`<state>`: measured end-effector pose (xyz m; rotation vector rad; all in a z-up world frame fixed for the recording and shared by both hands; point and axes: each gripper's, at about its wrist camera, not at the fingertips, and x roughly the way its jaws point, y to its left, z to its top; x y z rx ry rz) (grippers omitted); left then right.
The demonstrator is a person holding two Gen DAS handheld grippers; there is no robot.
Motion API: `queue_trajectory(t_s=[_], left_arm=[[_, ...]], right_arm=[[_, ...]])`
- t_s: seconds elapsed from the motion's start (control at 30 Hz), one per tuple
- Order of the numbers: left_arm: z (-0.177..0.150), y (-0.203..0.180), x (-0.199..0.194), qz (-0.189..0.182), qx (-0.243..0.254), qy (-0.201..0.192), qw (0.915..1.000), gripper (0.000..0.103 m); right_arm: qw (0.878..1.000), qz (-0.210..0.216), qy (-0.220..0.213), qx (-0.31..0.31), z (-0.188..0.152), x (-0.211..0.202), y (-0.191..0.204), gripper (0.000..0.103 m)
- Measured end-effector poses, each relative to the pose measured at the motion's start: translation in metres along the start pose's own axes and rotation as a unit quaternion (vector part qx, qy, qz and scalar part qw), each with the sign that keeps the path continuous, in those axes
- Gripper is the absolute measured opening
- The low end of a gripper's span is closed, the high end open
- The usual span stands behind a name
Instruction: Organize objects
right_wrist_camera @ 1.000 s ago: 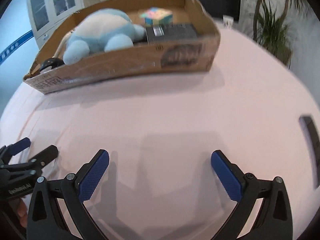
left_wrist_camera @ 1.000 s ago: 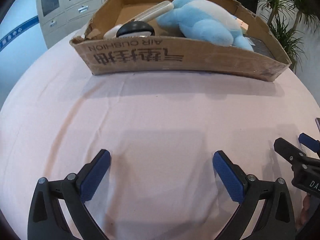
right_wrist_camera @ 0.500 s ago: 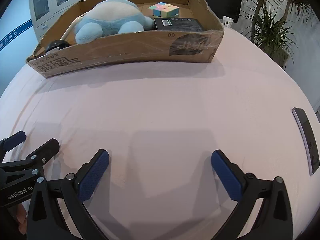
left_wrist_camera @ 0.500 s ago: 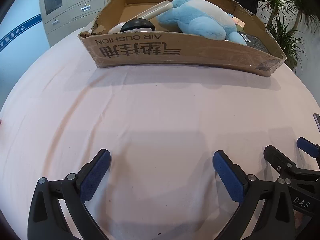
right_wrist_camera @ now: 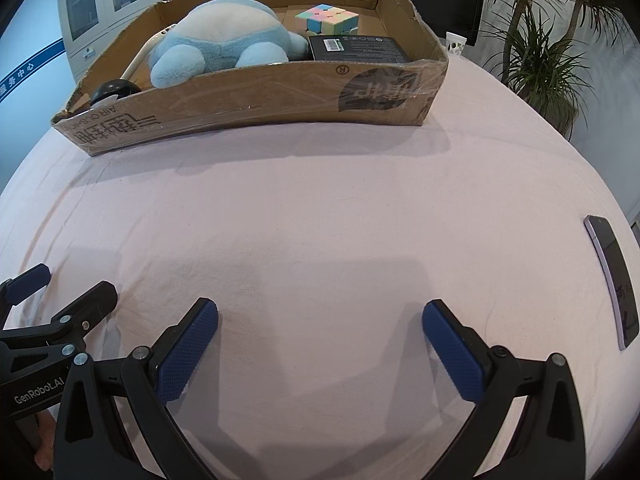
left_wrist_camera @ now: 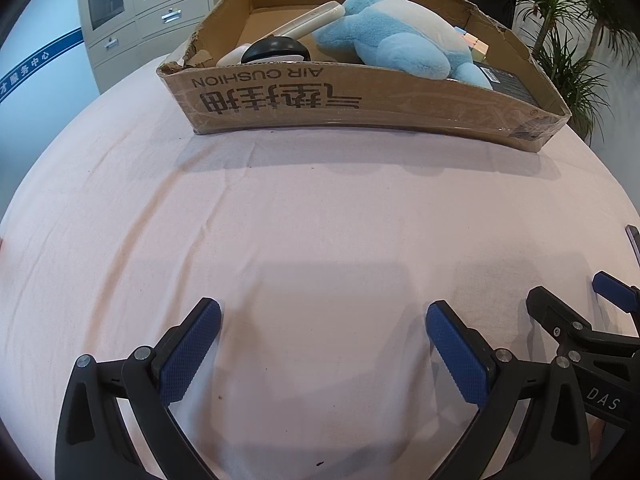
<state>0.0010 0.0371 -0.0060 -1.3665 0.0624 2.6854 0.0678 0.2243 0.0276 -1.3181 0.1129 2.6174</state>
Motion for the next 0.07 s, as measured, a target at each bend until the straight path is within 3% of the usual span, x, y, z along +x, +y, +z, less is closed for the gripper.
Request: queue_trajectory(t_s=[0.07], left_arm=[[0.0000, 0.0001, -0.0001, 0.000, 0.000, 0.000, 1.0000, 0.103]], right_arm=[[1.000, 0.000, 0.000, 0.000, 0.0002, 0.0001, 0.0000, 0.102]])
